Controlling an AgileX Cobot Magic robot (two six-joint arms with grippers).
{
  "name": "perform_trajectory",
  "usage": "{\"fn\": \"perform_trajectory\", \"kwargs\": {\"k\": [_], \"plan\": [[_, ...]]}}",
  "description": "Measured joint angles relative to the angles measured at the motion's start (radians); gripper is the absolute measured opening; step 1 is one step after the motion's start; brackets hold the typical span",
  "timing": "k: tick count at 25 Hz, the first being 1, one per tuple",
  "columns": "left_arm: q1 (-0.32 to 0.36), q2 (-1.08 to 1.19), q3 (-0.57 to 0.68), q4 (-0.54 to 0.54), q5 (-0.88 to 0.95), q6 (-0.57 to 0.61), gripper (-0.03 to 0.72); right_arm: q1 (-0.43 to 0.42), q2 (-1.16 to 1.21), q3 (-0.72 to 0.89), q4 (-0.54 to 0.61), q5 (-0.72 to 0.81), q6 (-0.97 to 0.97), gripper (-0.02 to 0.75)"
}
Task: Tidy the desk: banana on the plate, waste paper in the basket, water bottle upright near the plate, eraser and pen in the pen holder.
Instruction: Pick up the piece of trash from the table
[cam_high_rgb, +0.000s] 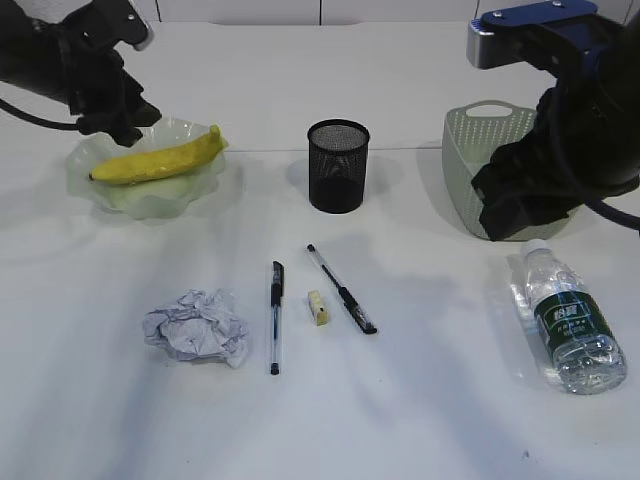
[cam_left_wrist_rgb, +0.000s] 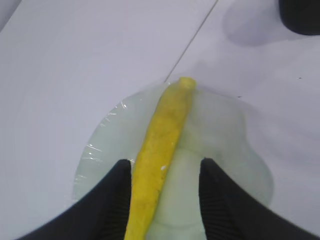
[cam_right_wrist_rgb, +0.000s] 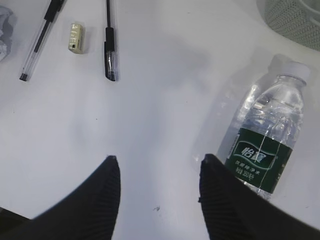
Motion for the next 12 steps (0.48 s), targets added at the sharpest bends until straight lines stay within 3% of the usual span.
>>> {"fn": "perform_trajectory", "kwargs": {"k": [3, 8, 12], "plan": [[-0.006, -0.028, 0.0, 0.176, 0.082, -0.198, 0.31, 0.0, 0.0, 0.0, 0.0, 0.002, 0.0, 0.384], [-0.042, -0.053, 0.0, 0.55, 0.277, -0.675, 0.31, 0.0, 0.0, 0.0, 0.0, 0.027, 0.0, 0.384], [-0.089, -0.08, 0.0, 0.658, 0.392, -0.922, 0.31, 0.0, 0.0, 0.0, 0.0, 0.029, -0.002, 0.384]]}}
